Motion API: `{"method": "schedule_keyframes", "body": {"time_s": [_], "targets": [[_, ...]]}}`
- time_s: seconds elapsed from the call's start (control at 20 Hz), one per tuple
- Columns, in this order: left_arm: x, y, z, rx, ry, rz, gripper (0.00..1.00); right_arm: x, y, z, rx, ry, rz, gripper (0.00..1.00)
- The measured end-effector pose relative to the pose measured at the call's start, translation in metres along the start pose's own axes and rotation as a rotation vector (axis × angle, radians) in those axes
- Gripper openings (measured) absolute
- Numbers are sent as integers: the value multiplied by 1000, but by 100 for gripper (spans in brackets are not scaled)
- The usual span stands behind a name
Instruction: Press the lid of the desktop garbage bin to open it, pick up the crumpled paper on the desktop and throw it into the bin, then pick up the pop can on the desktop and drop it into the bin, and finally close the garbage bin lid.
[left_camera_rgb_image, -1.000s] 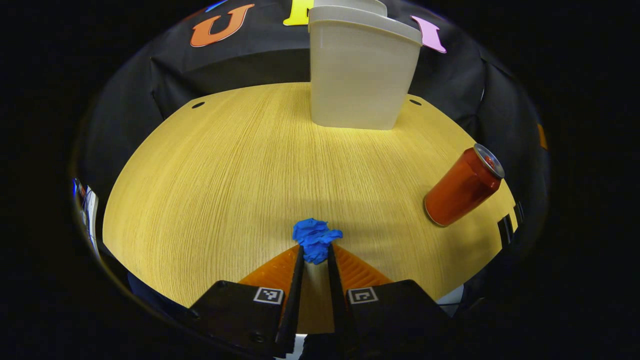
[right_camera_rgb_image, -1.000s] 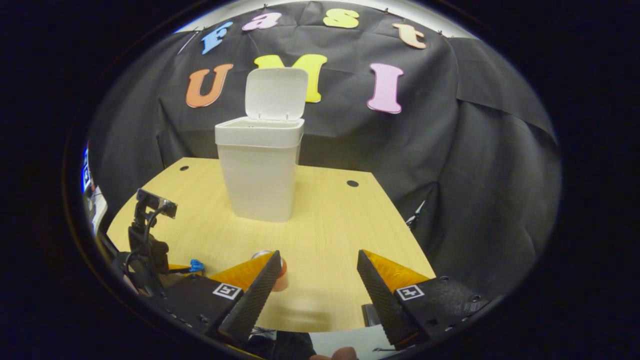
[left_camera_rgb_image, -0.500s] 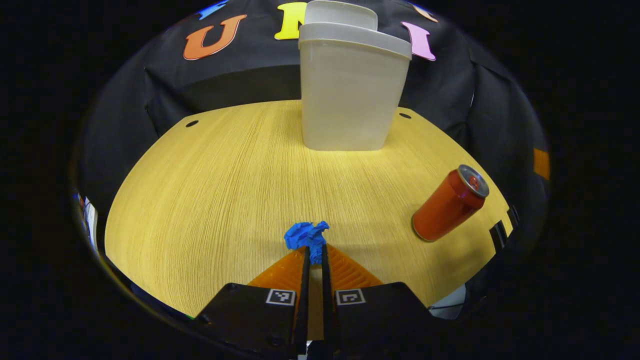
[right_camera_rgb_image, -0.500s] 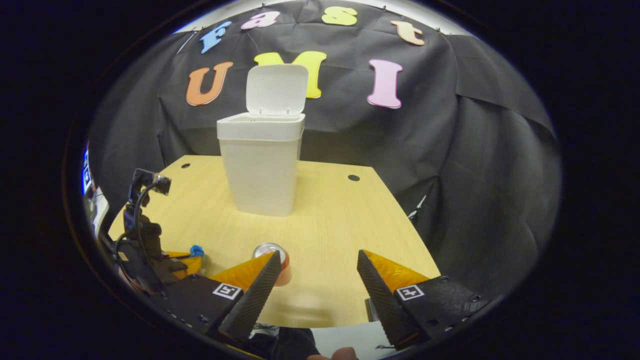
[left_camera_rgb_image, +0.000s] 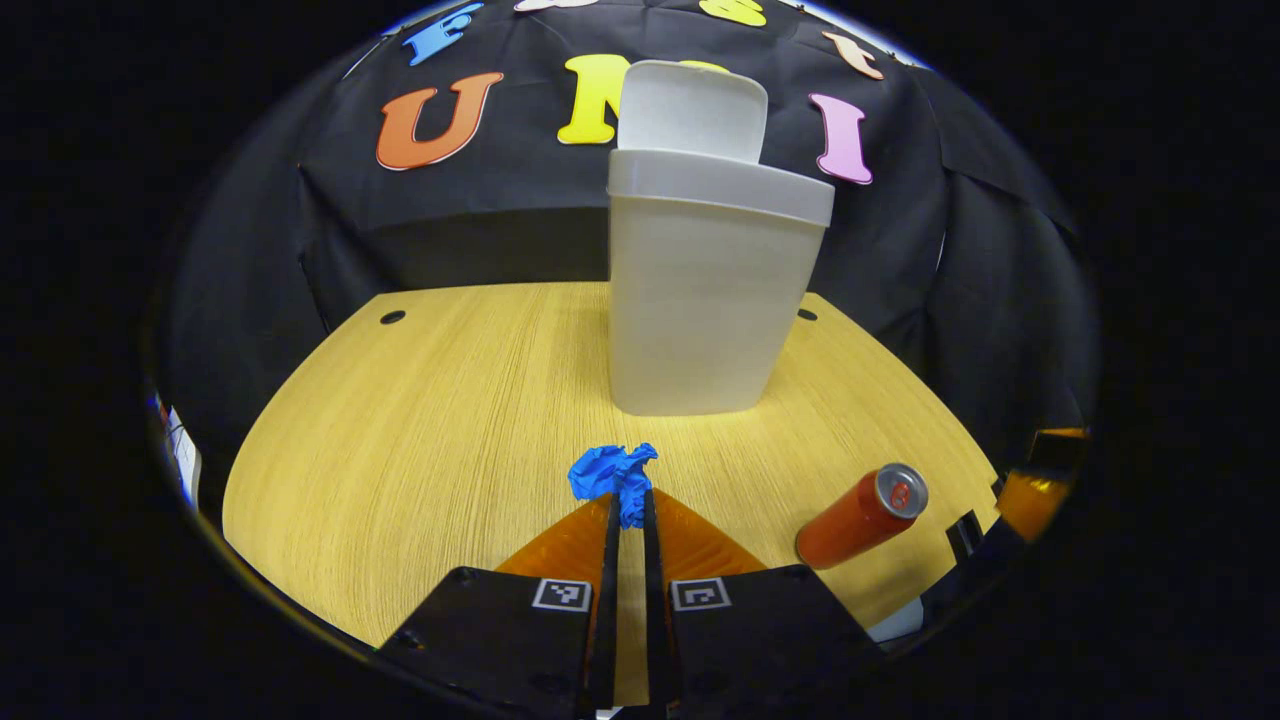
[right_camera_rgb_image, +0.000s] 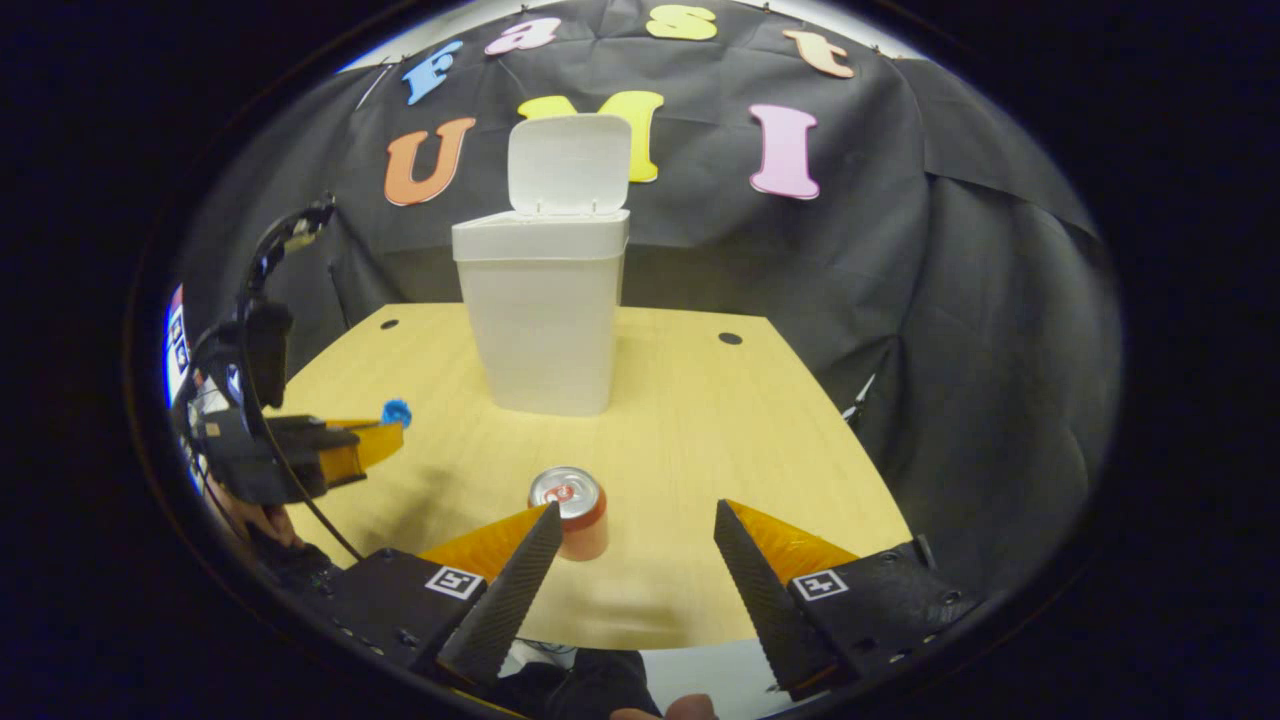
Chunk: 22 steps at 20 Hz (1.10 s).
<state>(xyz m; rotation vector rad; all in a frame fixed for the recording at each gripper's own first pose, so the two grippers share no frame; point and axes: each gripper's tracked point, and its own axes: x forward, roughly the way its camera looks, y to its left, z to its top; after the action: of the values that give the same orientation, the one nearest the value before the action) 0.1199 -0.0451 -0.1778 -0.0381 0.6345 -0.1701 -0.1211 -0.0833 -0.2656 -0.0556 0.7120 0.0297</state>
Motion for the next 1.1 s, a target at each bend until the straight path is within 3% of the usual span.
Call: {"method": "schedule_keyframes", "body": {"time_s": [0.5,1.1], "targets": [[-30,12,95,20,-192,28,15,30,23,-39,-14,91,67,96],[-66,27,155,-11,-308,62,15,79,50,-67,39,168,119,96]]}}
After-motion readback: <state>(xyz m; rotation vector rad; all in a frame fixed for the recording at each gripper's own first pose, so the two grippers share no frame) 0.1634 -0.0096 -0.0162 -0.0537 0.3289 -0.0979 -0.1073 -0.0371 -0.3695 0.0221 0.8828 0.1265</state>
